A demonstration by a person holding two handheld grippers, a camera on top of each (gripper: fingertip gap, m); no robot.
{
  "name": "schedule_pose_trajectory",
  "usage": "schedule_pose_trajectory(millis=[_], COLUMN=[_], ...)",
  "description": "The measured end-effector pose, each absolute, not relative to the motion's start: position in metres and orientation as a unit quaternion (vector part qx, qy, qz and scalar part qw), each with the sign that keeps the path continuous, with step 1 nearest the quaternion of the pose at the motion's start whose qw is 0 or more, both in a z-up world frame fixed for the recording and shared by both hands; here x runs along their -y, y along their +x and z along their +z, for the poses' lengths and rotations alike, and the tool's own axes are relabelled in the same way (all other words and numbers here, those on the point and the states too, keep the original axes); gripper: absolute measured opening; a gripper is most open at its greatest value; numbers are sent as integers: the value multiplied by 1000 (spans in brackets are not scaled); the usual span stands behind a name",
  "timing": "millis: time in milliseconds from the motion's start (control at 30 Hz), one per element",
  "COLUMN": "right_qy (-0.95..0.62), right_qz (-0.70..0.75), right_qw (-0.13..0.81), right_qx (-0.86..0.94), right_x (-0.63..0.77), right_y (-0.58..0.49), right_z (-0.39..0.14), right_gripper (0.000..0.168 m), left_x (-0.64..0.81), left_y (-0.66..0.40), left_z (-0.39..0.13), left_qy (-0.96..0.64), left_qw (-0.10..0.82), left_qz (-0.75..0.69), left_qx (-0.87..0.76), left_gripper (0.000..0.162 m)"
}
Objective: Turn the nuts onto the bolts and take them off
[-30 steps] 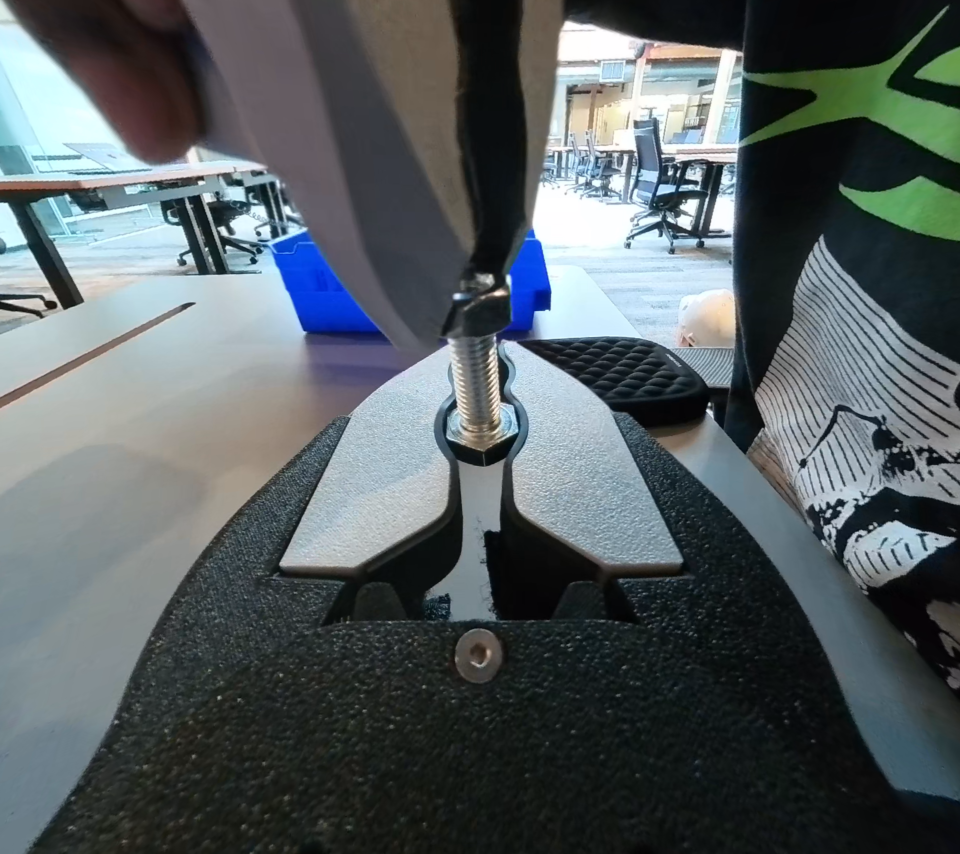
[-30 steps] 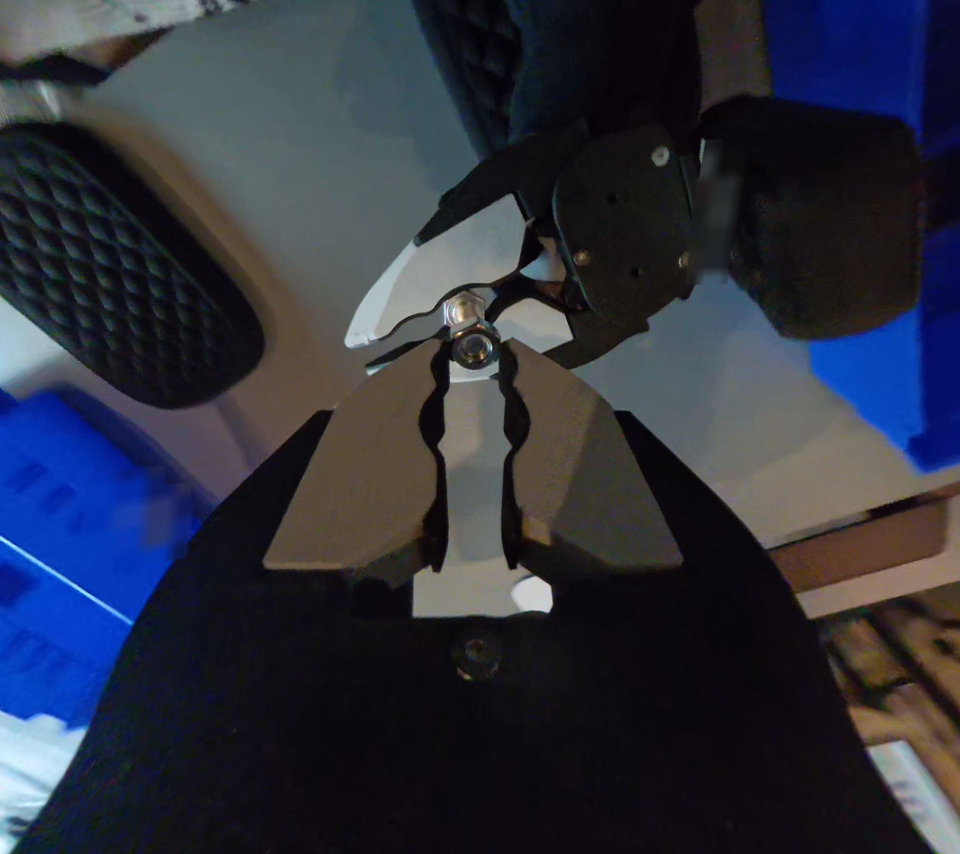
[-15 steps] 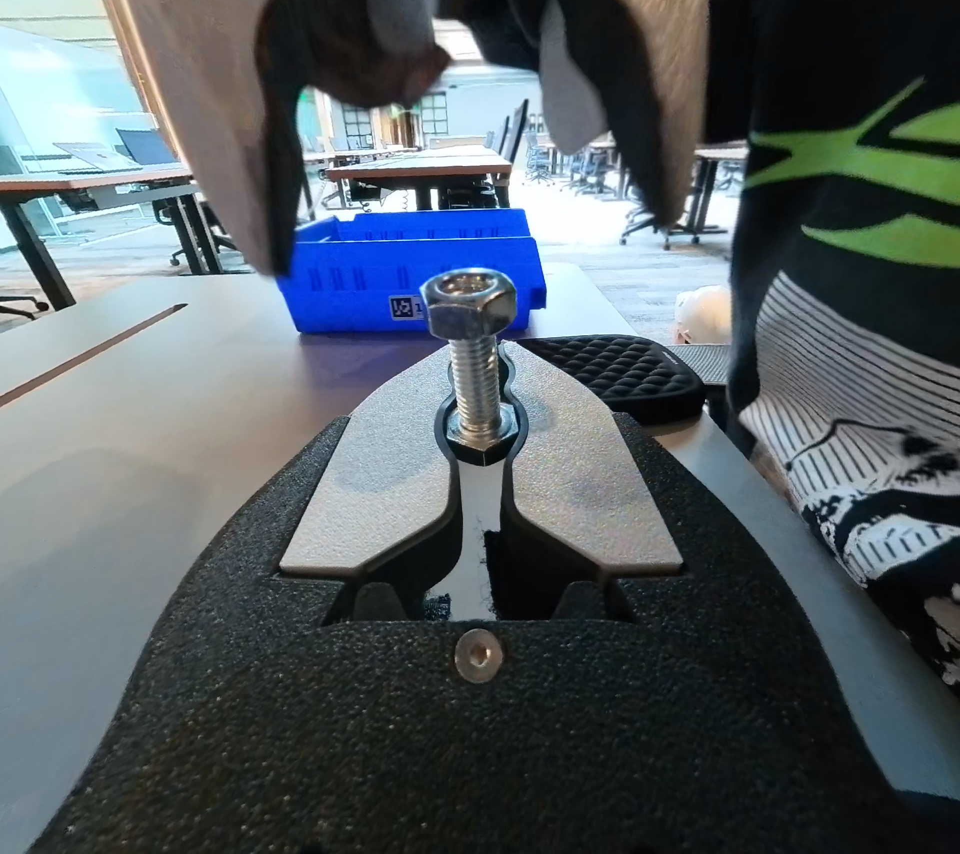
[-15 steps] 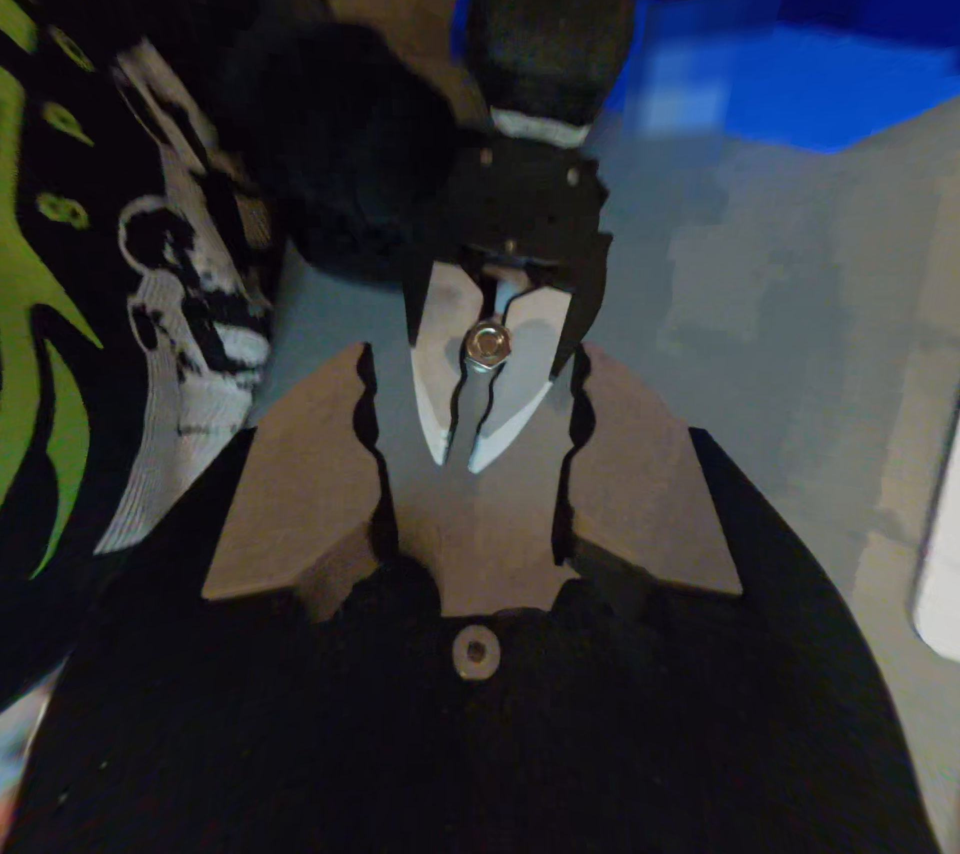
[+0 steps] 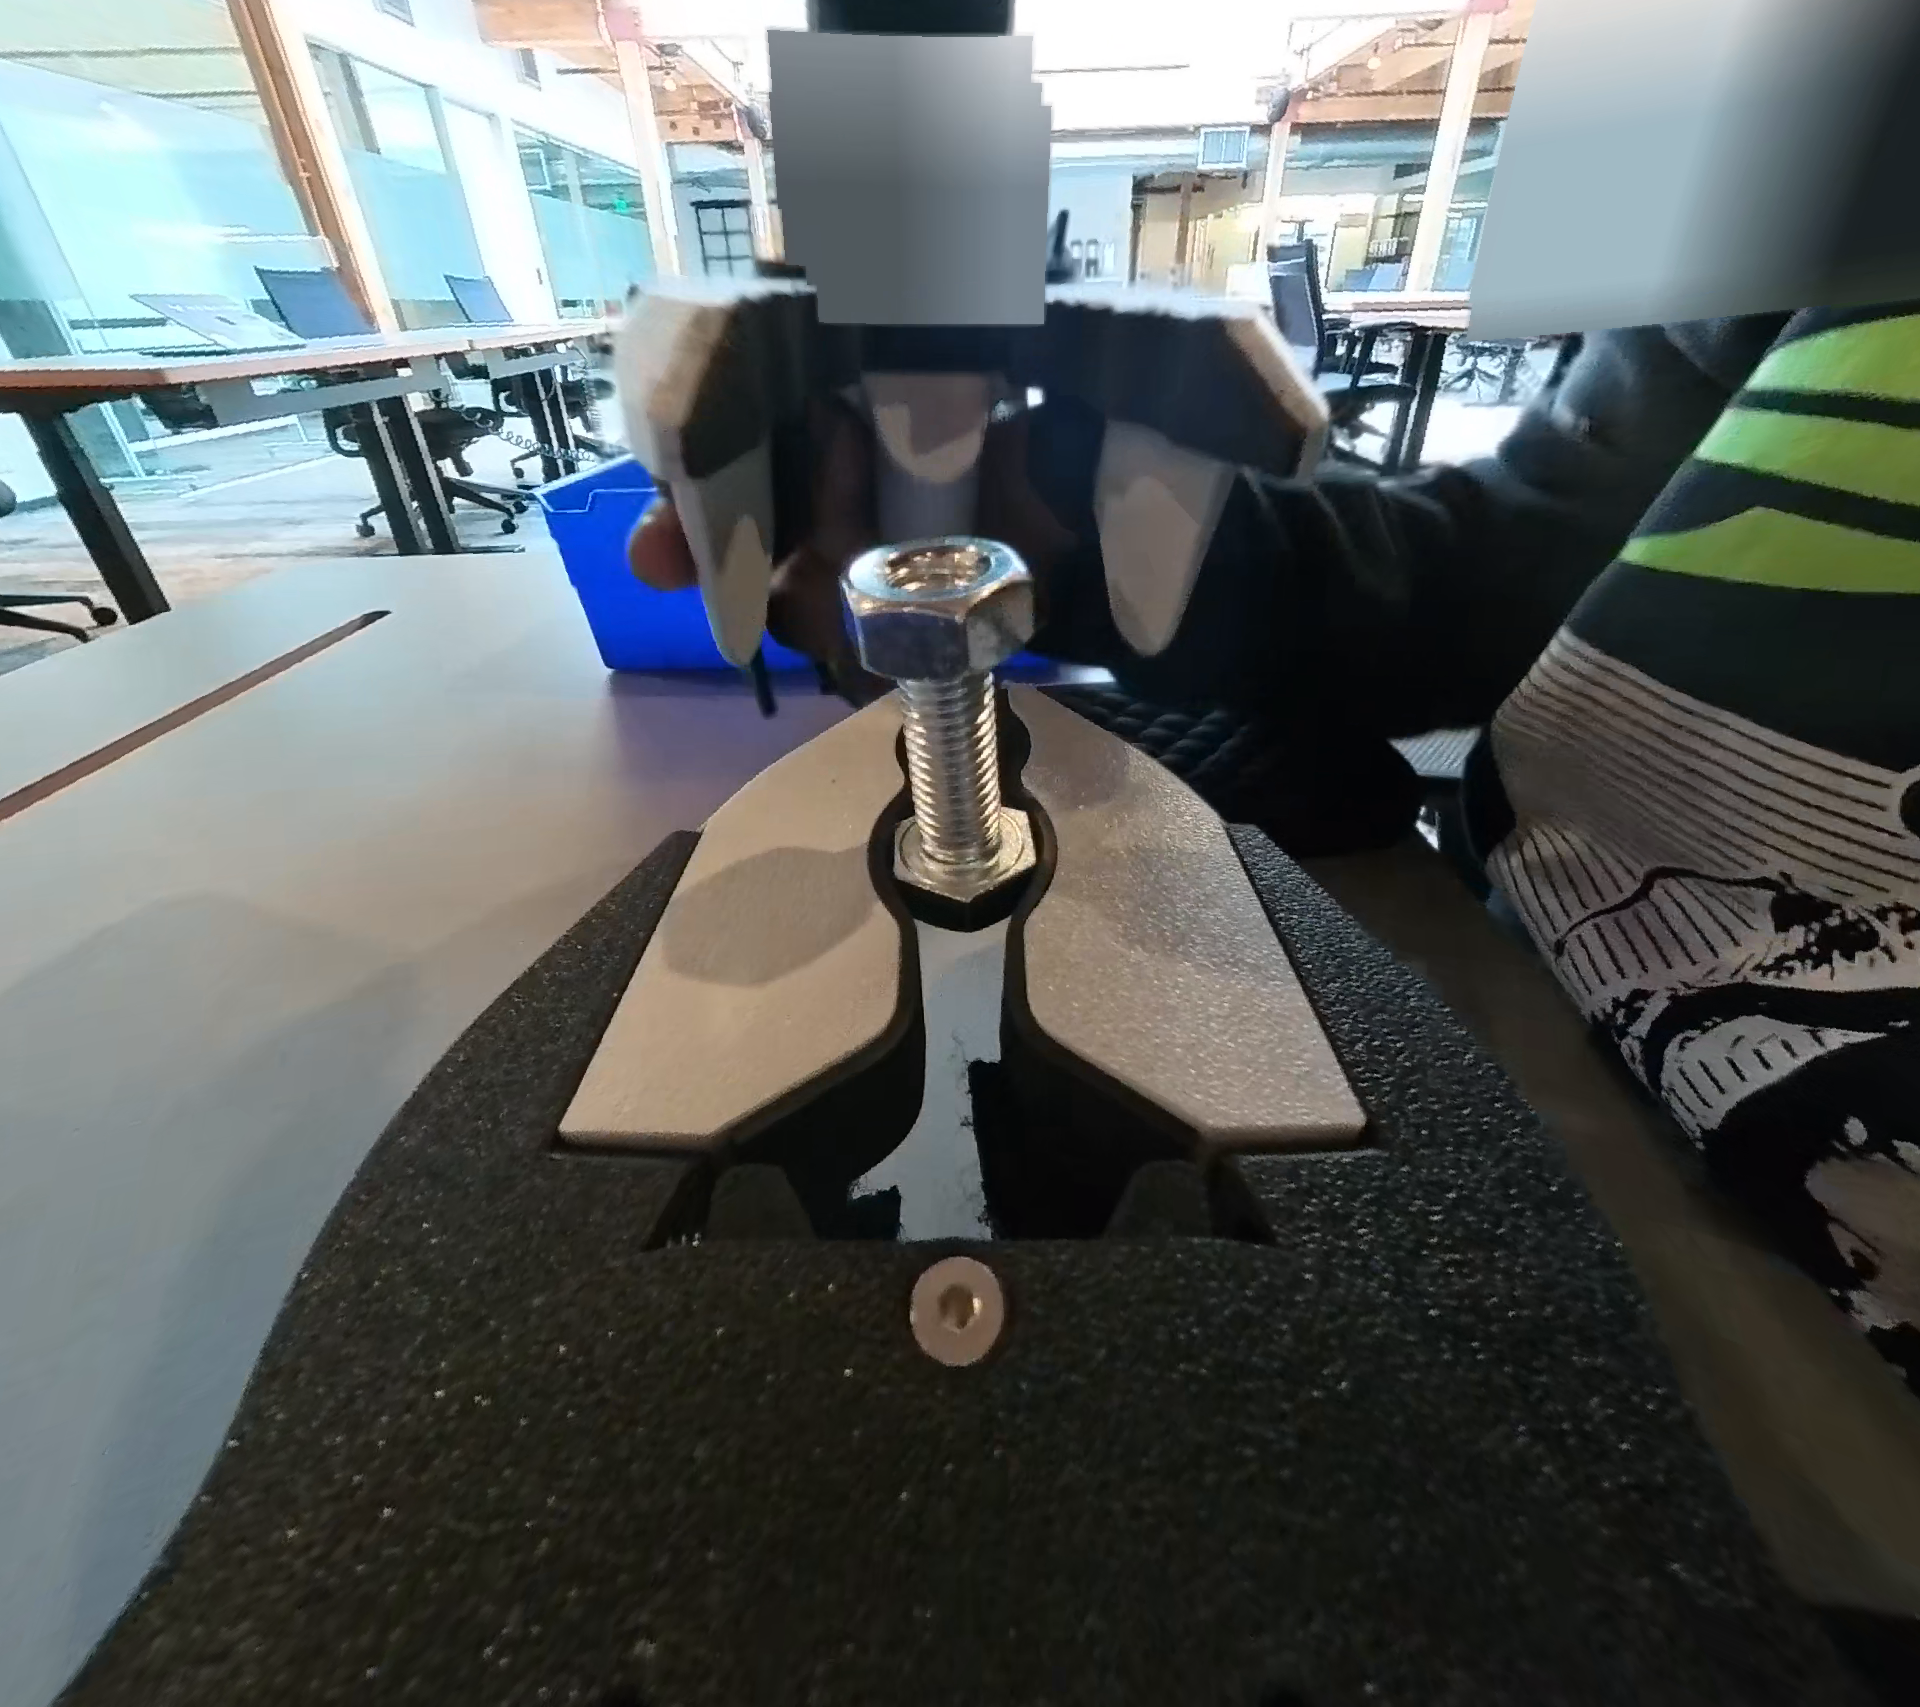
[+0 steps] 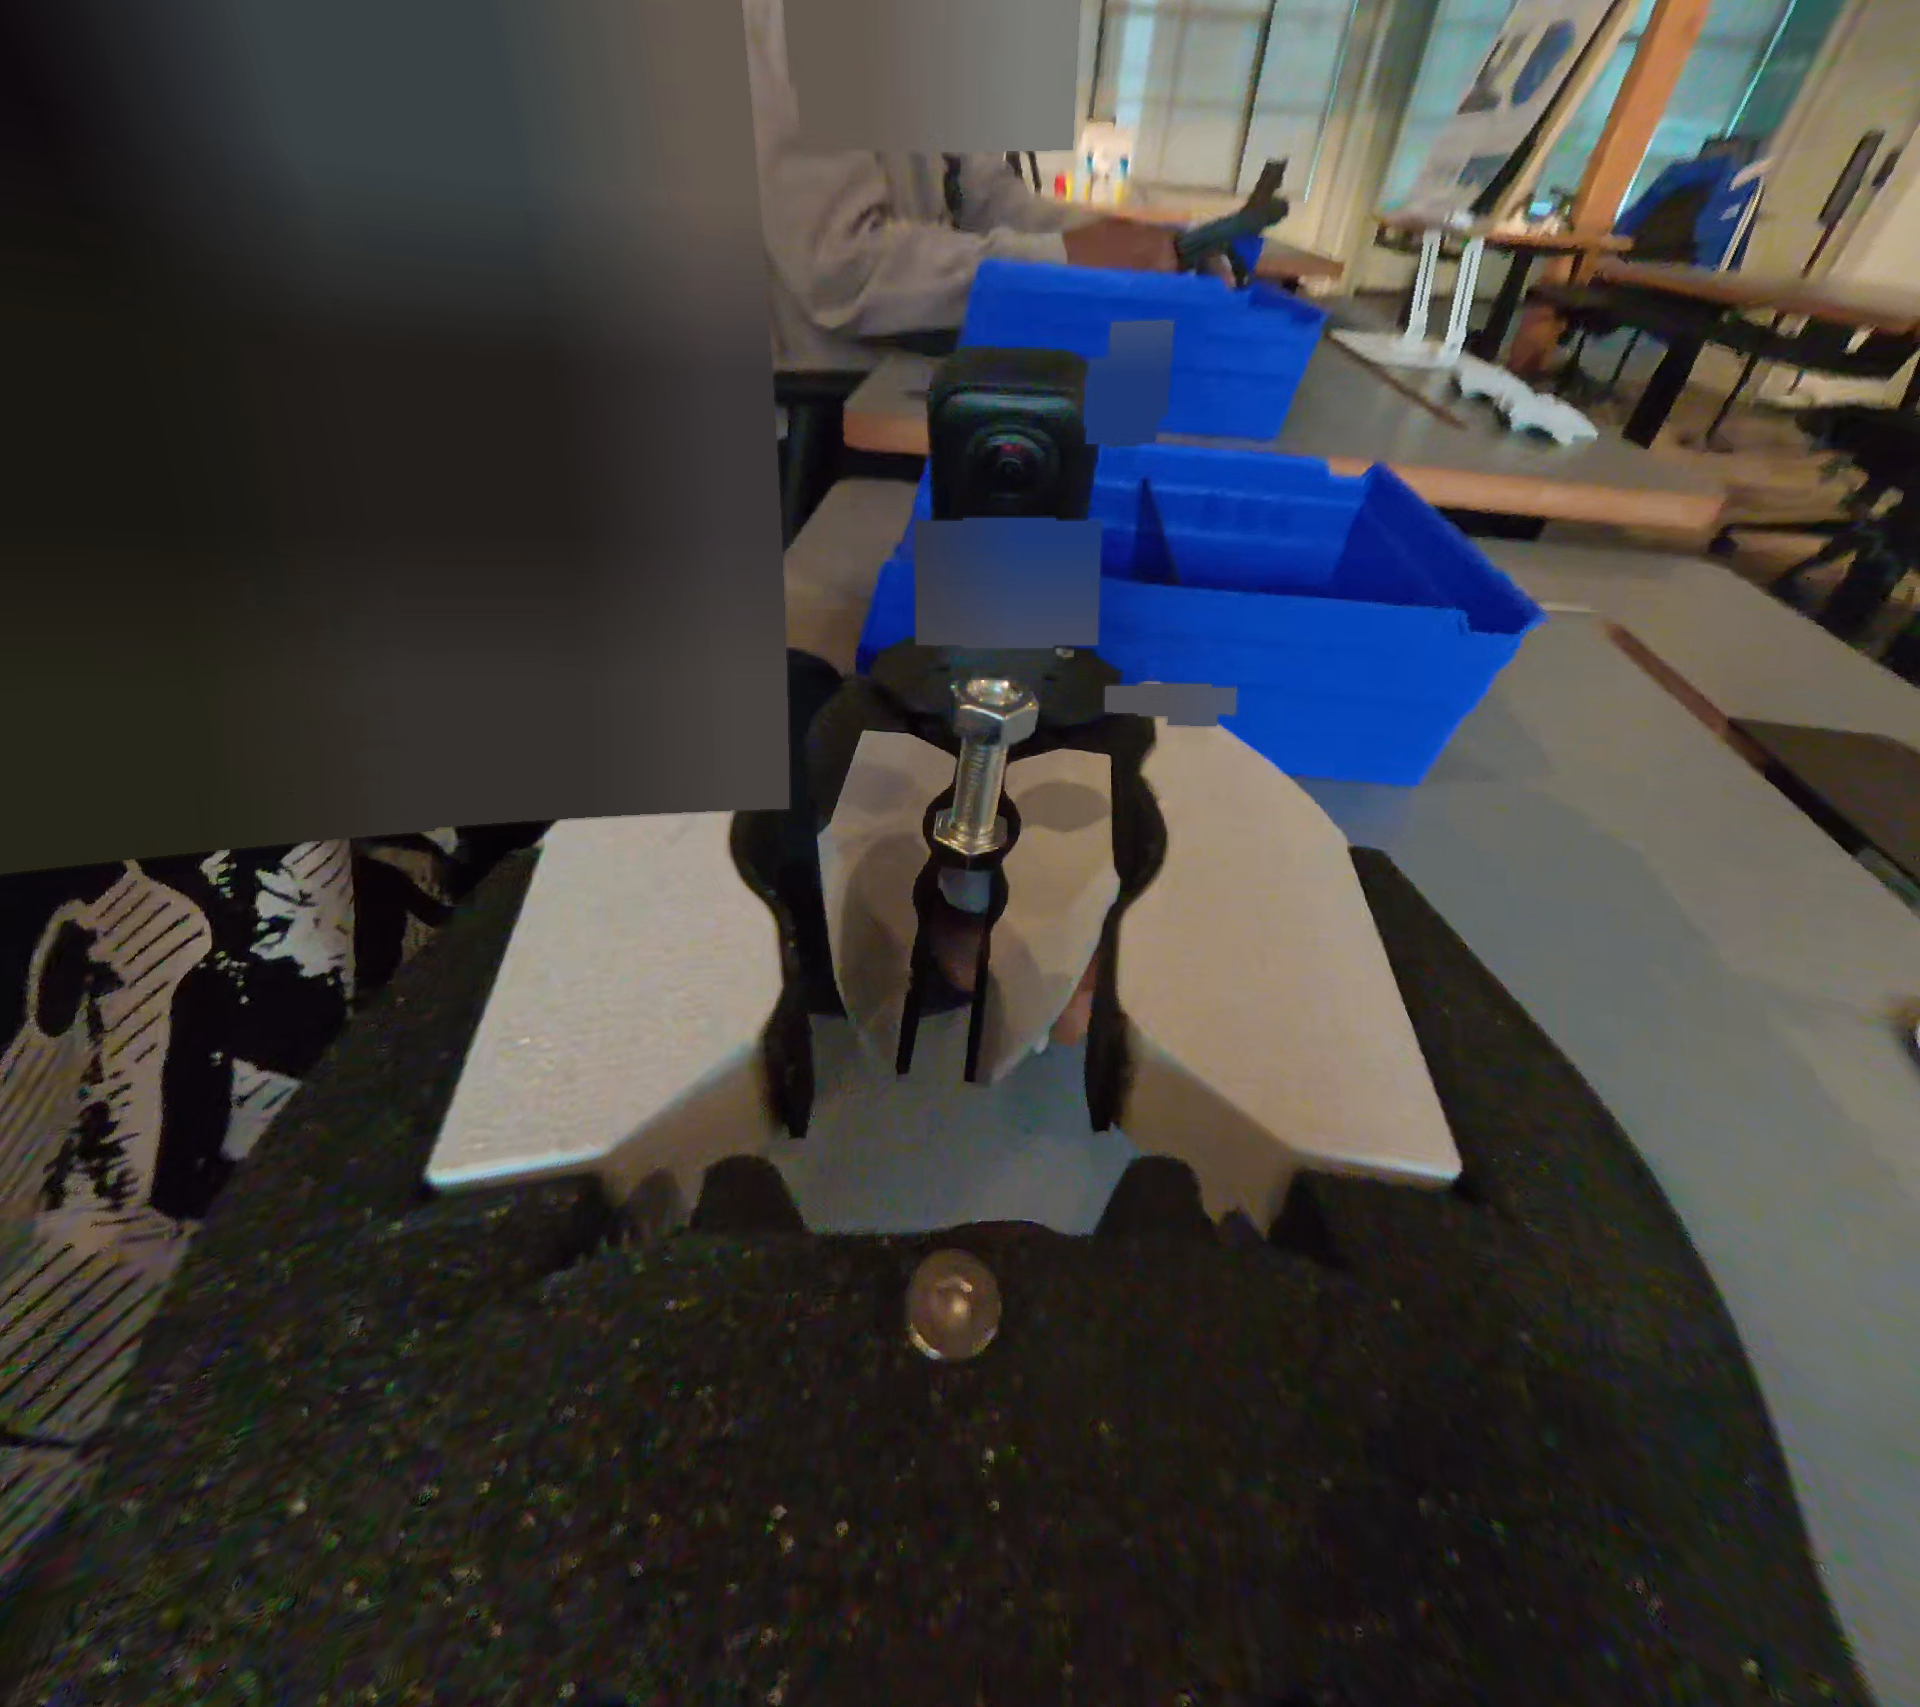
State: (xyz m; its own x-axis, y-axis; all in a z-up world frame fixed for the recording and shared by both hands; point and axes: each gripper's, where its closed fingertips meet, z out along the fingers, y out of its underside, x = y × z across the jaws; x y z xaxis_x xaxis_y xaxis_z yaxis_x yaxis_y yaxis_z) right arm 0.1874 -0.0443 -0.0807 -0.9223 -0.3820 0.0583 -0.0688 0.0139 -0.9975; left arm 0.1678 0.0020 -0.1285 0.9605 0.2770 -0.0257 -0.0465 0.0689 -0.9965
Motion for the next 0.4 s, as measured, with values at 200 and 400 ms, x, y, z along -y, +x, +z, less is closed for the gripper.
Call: schedule_pose_trajectory(millis=[200,400], right_qy=[-160,-152], right_qz=[-716,-720], right_qw=[104,101], right_qx=[-672,-670], right_x=[43,44], right_y=[184,189], right_z=[-85,-90], right_gripper=[52,51], left_x=[-4,-8], left_y=[167,166], left_z=[-132,-136], left_qy=[-680,-691], left_qw=[720,710], left_qz=[111,109], left_qx=[85,83], left_gripper=[11,11])
